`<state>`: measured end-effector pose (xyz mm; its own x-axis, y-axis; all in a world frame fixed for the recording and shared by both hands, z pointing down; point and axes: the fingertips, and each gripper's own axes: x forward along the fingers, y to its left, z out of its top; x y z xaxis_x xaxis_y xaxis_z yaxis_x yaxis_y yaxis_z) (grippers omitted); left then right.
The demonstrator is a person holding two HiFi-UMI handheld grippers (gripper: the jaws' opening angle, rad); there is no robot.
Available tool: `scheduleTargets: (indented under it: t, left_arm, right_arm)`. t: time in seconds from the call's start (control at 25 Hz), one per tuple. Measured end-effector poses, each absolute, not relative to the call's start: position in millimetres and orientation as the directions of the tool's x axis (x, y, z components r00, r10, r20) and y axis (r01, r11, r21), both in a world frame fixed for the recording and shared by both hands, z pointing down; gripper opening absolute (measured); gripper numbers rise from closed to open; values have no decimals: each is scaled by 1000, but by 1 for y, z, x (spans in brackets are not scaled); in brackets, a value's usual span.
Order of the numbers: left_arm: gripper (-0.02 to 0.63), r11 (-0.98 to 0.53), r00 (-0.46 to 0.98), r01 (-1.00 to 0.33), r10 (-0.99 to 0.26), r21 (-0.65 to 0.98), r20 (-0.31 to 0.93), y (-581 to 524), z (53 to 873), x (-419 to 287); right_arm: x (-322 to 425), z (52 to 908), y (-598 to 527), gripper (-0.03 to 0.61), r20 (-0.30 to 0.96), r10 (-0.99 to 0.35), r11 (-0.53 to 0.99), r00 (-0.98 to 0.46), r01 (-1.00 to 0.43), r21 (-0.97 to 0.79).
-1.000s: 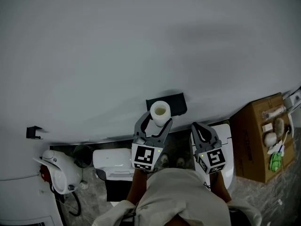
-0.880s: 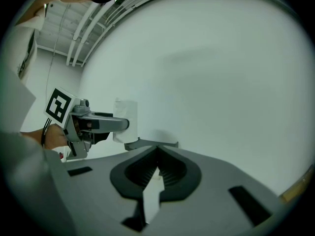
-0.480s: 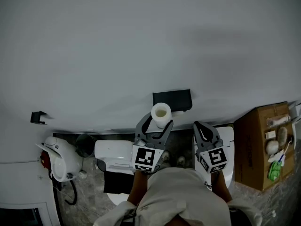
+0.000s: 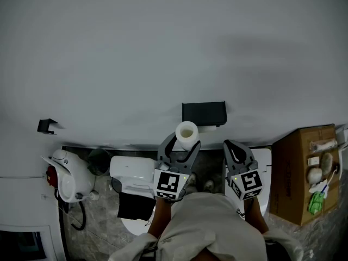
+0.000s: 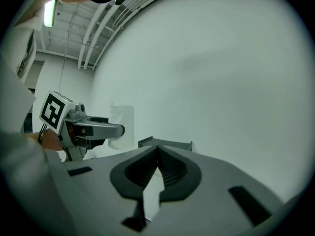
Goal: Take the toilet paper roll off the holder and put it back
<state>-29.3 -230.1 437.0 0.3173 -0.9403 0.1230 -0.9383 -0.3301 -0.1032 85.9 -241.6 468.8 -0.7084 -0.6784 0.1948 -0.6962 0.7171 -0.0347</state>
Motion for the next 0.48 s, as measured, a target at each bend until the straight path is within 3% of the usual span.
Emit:
scheduleTargets:
  t: [0.48]
  left_arm:
    - [296,-340,328,-933,-938,-117,112,-236,430,-31]
  right_arm:
    - [83,466,-246,-3,188,-685,712,-704,-702,-33]
